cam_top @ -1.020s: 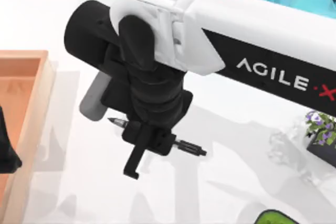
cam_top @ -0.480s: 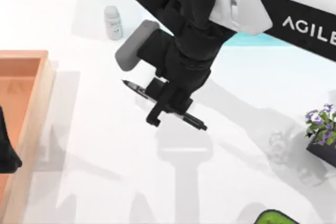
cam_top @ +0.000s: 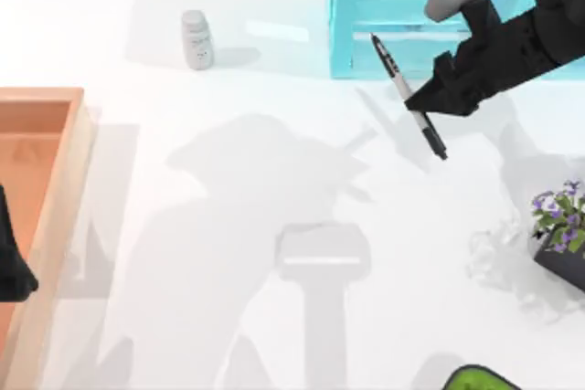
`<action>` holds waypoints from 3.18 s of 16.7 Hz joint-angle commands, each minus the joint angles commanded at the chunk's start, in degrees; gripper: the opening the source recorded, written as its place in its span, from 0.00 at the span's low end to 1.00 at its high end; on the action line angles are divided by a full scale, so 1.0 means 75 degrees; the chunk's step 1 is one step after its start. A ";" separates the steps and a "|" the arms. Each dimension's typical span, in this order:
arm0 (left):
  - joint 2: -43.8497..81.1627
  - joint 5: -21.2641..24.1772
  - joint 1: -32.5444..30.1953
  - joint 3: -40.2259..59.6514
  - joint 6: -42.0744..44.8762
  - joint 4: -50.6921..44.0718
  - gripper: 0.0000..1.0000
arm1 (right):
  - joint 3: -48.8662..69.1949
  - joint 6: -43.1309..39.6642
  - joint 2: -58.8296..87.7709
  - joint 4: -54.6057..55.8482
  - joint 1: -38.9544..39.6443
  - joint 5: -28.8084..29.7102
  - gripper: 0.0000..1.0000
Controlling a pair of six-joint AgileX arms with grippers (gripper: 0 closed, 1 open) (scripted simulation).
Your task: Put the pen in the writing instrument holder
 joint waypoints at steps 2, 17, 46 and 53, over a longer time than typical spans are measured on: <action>0.0000 0.0000 0.0000 0.0000 0.0000 0.0000 1.00 | -0.0704 -0.0232 -0.0012 0.1056 -0.1195 -0.1205 0.00; 0.0000 0.0000 0.0000 0.0000 0.0000 0.0000 1.00 | -0.2684 -0.1386 -0.0710 0.6332 -0.6579 -0.7923 0.00; 0.0000 0.0000 0.0000 0.0000 0.0000 0.0000 1.00 | -0.2577 -0.1904 -0.0681 0.5737 -0.6488 -0.7849 0.90; 0.0000 0.0000 0.0000 0.0000 0.0000 0.0000 1.00 | -0.2577 -0.1904 -0.0681 0.5737 -0.6488 -0.7849 1.00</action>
